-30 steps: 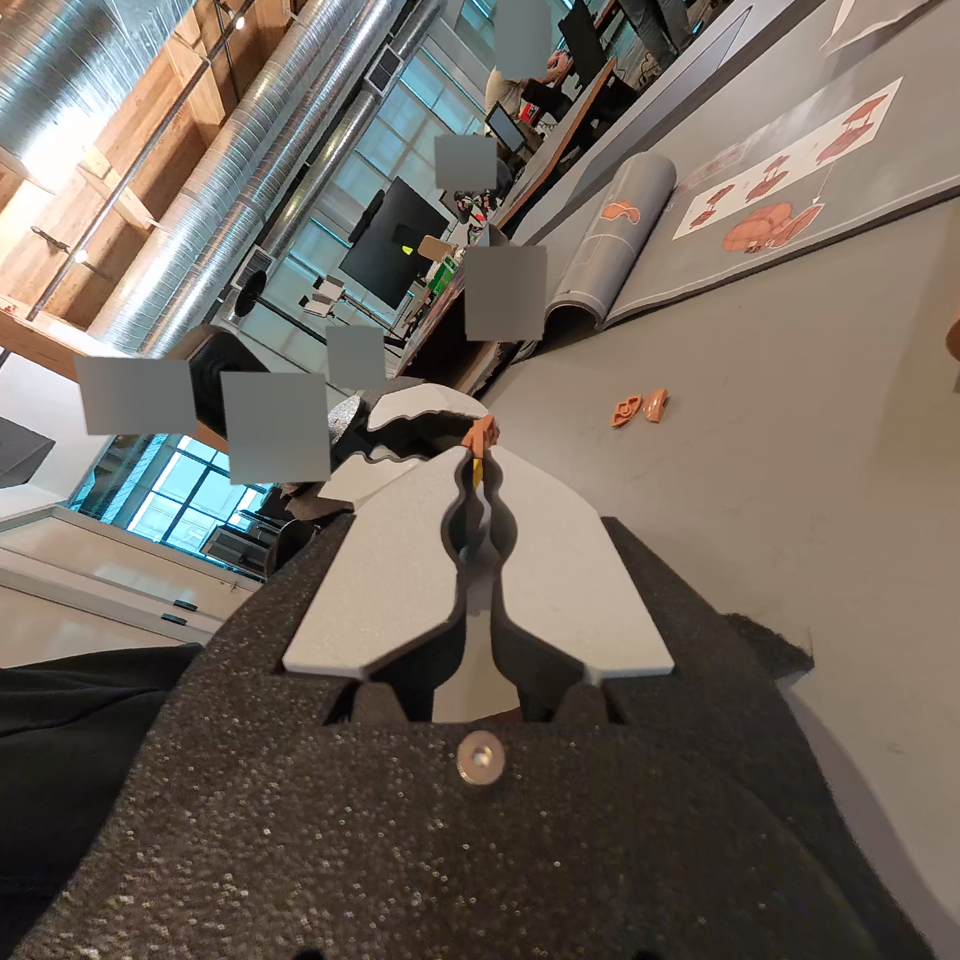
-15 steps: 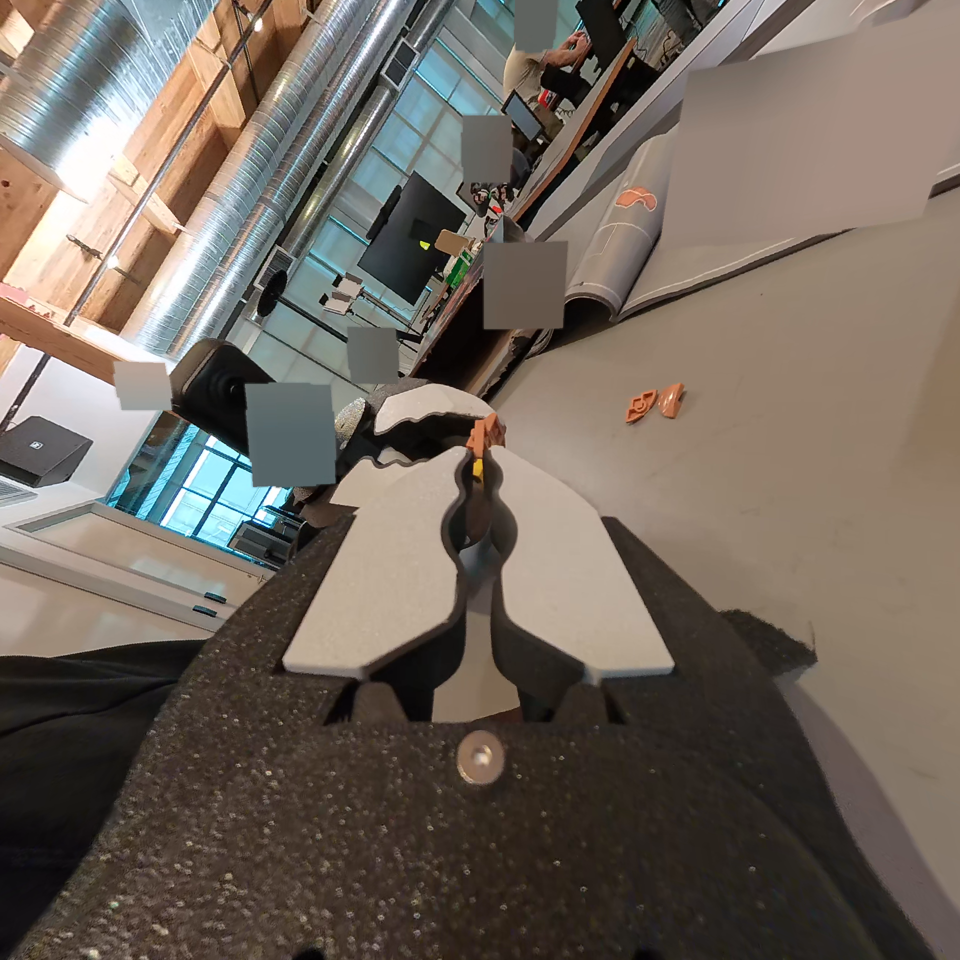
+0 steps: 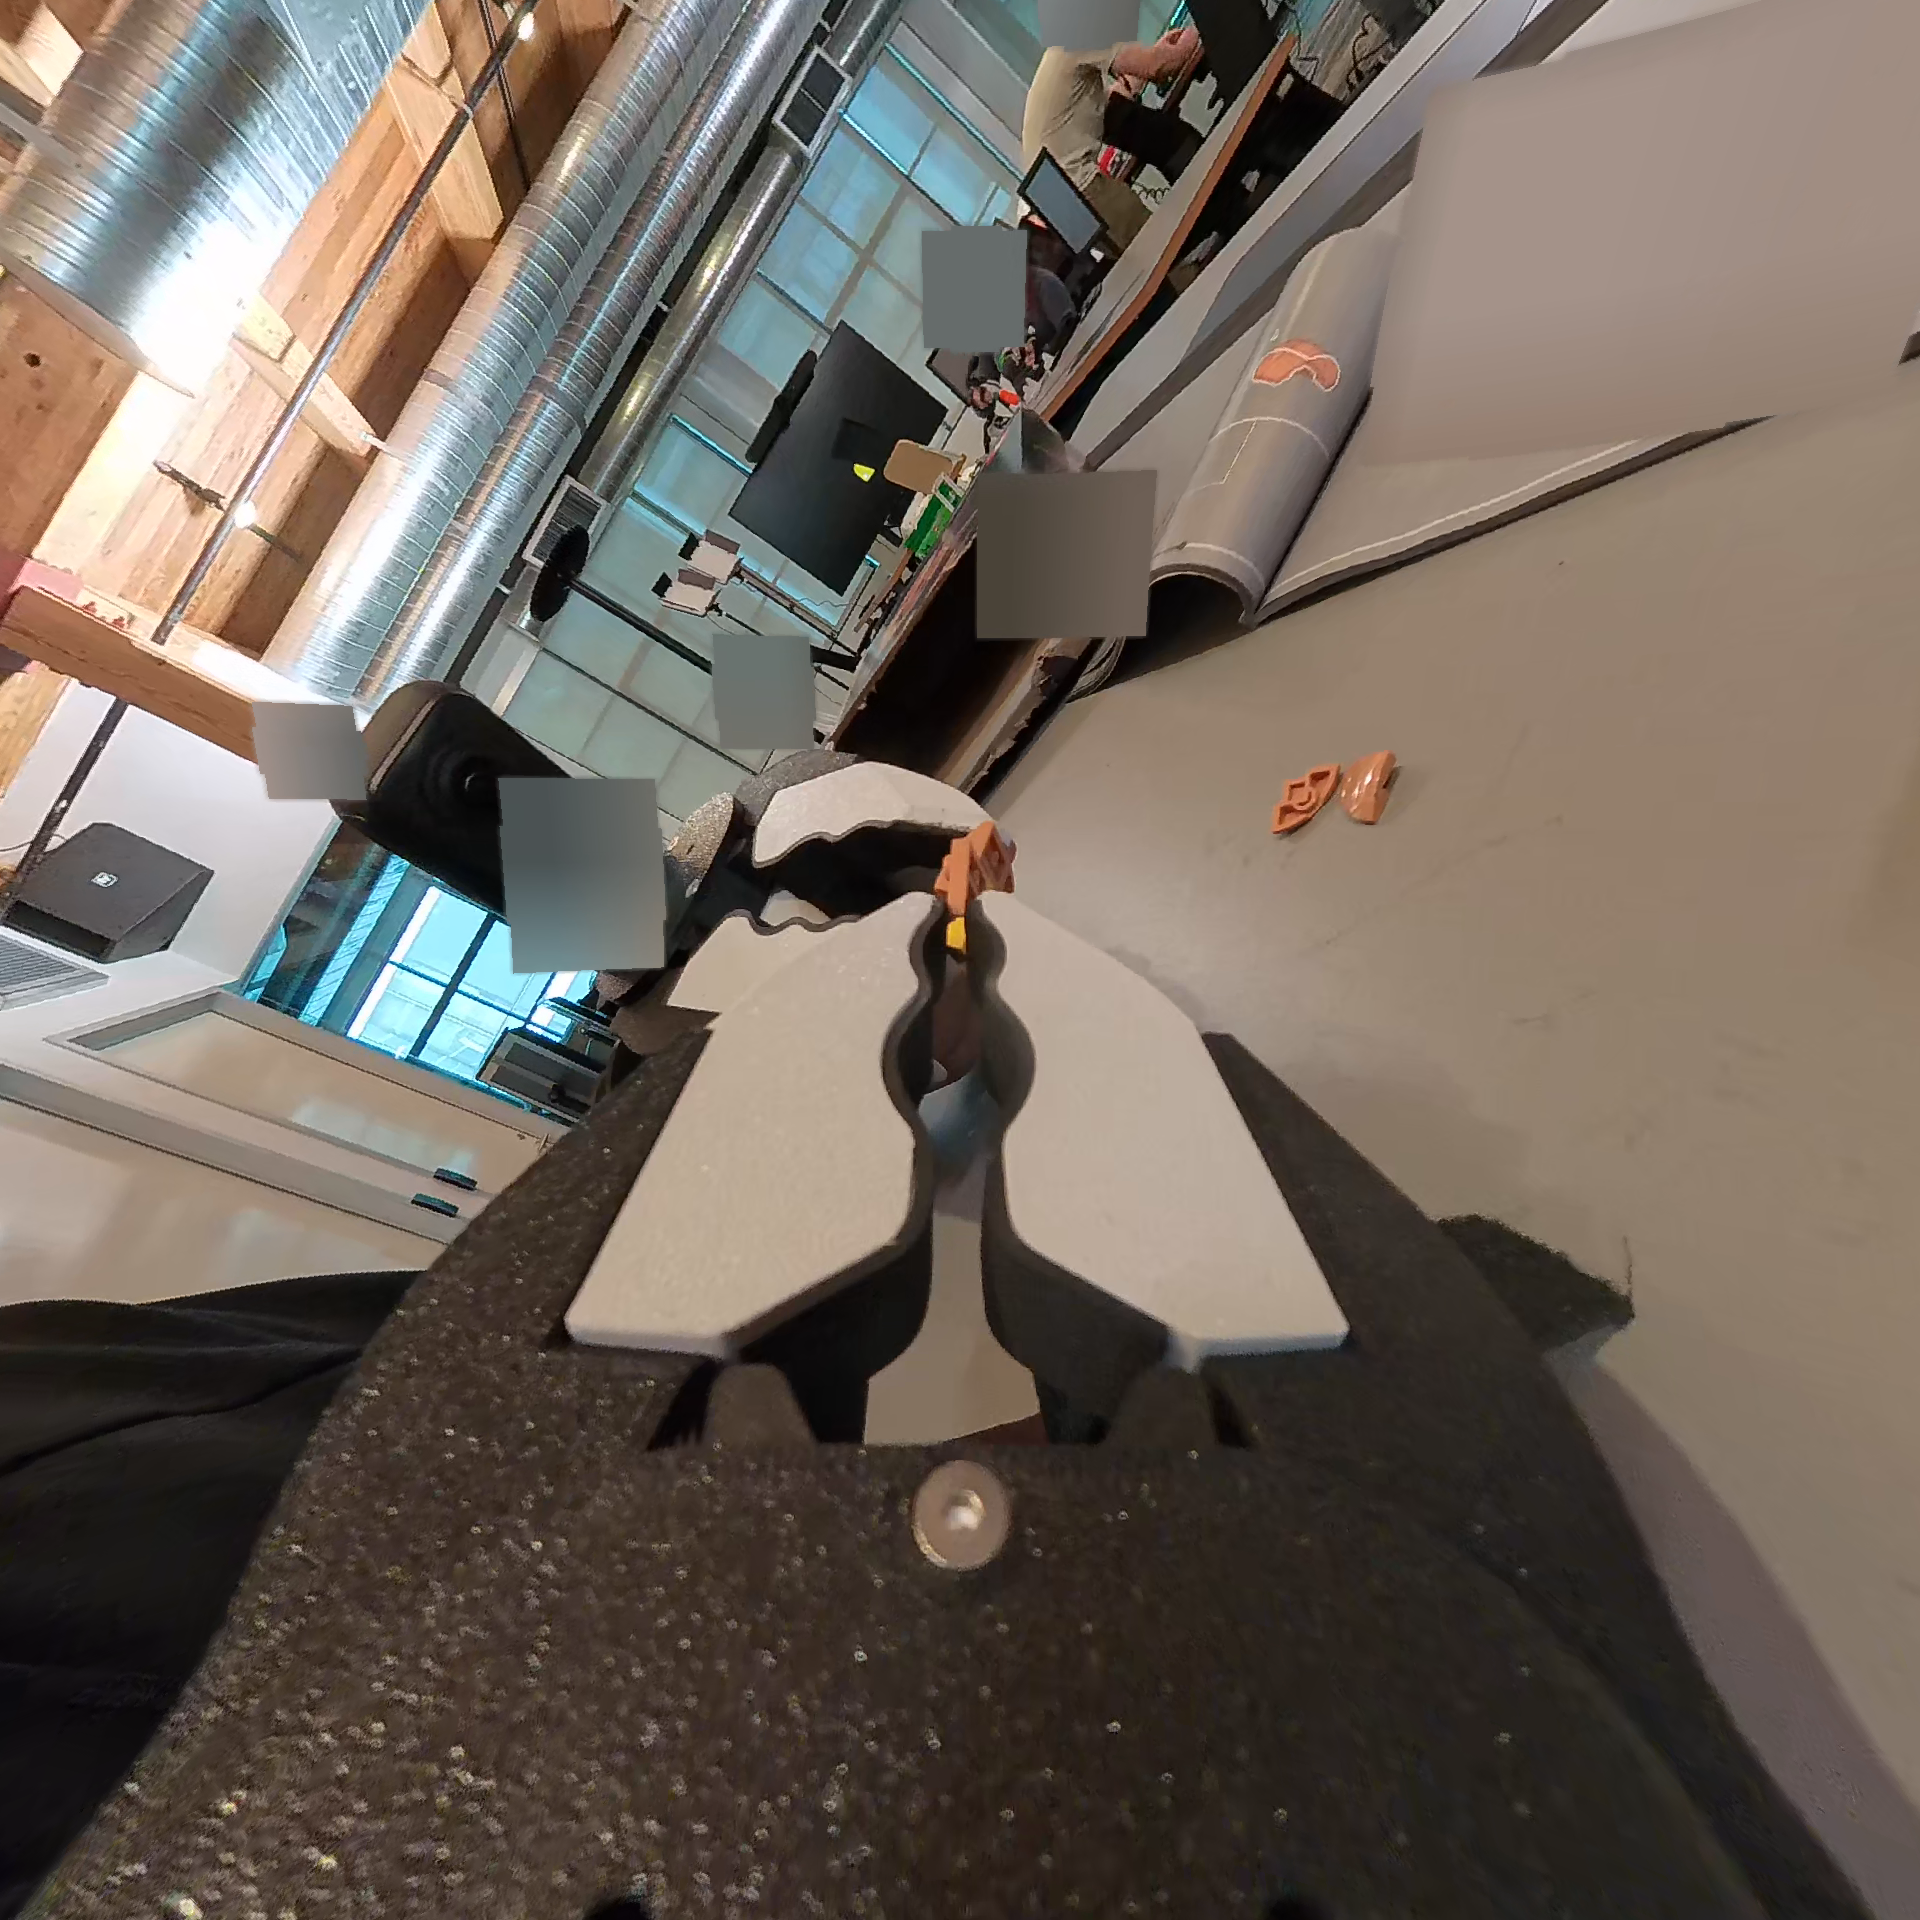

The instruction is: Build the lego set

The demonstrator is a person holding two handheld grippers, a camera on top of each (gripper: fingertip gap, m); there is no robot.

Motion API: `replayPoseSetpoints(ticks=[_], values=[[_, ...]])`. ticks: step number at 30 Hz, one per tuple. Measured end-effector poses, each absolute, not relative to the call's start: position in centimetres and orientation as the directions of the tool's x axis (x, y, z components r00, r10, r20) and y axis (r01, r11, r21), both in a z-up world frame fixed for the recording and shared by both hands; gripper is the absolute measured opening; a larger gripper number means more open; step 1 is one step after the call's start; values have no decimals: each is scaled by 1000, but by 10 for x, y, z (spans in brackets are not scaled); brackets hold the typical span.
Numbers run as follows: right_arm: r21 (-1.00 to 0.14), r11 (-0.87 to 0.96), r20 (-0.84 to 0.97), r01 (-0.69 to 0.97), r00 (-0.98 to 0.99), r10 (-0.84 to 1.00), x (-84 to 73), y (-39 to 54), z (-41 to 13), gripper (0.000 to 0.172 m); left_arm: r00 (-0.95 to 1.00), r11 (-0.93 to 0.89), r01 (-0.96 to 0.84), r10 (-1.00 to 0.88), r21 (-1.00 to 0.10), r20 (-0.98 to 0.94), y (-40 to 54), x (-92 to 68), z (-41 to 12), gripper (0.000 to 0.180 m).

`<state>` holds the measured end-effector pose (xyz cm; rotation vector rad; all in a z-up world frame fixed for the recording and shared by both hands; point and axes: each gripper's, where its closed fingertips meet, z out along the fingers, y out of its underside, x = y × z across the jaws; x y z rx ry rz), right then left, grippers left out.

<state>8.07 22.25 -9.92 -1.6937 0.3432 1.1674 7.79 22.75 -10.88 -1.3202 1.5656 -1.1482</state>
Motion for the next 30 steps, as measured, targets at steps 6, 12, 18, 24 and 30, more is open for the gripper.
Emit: replayPoseSetpoints(ticks=[6, 12, 18, 24, 30], values=[[-565, -457, -824, -687, 487, 289, 79, 223, -99, 3, -160, 55, -287, -987, -956, -9, 228, 76, -108, 23], [-566, -463, -824, -682, 486, 290, 77, 224, -100, 3, -156, 55, -289, -988, -956, -9, 230, 74, -109, 23], [-566, -466, -824, -680, 487, 291, 77, 225, -100, 3, -154, 52, -286, -988, -957, -8, 231, 73, -108, 23], [-565, -472, -825, -677, 482, 295, 74, 227, -100, 3, -142, 51, -281, -990, -958, -11, 233, 70, -107, 23], [-561, -484, -827, -672, 474, 302, 69, 234, -100, 3, -129, 50, -276, -991, -960, -15, 238, 65, -106, 23]])
